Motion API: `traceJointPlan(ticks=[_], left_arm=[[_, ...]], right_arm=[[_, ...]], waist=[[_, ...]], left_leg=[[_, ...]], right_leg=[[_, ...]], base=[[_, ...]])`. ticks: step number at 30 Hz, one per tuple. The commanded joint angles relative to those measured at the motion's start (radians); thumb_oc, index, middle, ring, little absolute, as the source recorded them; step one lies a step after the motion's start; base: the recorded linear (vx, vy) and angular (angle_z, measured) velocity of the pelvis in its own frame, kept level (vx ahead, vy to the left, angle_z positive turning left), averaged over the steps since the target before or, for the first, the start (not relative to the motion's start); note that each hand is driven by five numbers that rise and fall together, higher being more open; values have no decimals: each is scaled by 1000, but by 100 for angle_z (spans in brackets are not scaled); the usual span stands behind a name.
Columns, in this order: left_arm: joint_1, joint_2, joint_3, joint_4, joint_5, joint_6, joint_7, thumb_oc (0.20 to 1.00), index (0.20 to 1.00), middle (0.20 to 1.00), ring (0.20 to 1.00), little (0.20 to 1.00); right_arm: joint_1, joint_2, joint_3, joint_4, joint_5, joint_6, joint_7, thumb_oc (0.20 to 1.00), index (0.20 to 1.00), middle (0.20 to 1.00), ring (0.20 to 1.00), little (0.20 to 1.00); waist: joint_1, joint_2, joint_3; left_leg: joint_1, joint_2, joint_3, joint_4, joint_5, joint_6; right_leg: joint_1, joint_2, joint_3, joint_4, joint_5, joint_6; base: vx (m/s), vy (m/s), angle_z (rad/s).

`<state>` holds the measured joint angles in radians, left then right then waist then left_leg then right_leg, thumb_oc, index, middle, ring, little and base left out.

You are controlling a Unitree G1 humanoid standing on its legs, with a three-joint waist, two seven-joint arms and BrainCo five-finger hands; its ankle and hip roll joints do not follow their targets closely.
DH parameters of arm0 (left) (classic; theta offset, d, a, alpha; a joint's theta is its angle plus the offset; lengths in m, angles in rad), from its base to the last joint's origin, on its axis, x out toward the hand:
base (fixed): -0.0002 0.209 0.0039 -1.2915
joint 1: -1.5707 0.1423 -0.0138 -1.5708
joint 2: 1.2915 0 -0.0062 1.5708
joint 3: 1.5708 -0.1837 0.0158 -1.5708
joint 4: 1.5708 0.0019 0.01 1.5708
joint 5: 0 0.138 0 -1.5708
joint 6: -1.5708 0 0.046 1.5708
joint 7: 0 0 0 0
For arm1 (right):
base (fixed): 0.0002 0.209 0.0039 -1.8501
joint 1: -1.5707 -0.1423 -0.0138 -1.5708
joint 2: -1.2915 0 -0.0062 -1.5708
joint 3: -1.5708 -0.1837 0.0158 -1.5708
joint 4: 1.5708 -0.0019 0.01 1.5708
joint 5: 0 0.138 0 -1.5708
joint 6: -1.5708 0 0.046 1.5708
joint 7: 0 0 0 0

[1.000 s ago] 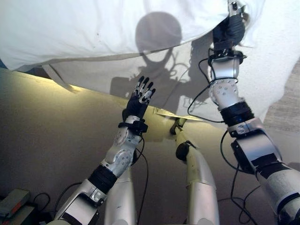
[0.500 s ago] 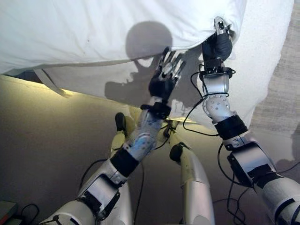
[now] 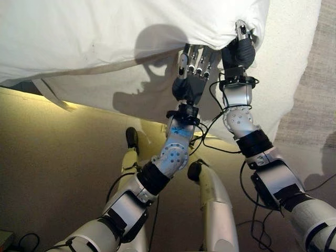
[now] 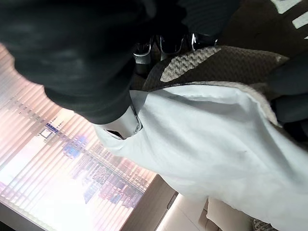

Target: Make the bed

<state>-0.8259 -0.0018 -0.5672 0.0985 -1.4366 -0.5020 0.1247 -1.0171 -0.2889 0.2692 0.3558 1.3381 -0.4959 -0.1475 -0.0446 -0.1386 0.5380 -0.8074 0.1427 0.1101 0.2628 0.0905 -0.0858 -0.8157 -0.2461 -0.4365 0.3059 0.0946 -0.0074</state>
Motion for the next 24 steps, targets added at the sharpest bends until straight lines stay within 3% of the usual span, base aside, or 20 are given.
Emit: traceJointPlan(ticks=[1, 11, 24], left_arm=[[-84, -66, -7, -10, 10, -17, -45, 1000, 1000, 1000, 1000, 1000], [-42, -68, 10, 37, -39, -16, -45, 1000, 1000, 1000, 1000, 1000], [58, -85, -27, 117, -162, 35, -88, 1000, 1000, 1000, 1000, 1000]], right_arm=[[-15, -6, -17, -89, -32, -58, 47, 200, 200, 200, 200, 200], [-26, 0, -32, -95, -30, -64, 34, 200, 200, 200, 200, 200], [-60, -11, -20, -75, -27, -75, 20, 200, 200, 200, 200, 200]], waist=[[-6, -29, -18], [-7, -29, -18], [2, -28, -18]], left_leg=[[73, 13, 19, 0, -103, -8], [66, 14, 17, 10, -109, -5], [50, 13, 20, 25, -118, 3]], right_leg=[[-4, -21, -14, 67, -21, 213], [-7, -18, -24, 69, -18, 214], [-21, -17, -26, 75, -17, 213]], base=[[0, 0, 0], [0, 0, 0], [0, 0, 0]])
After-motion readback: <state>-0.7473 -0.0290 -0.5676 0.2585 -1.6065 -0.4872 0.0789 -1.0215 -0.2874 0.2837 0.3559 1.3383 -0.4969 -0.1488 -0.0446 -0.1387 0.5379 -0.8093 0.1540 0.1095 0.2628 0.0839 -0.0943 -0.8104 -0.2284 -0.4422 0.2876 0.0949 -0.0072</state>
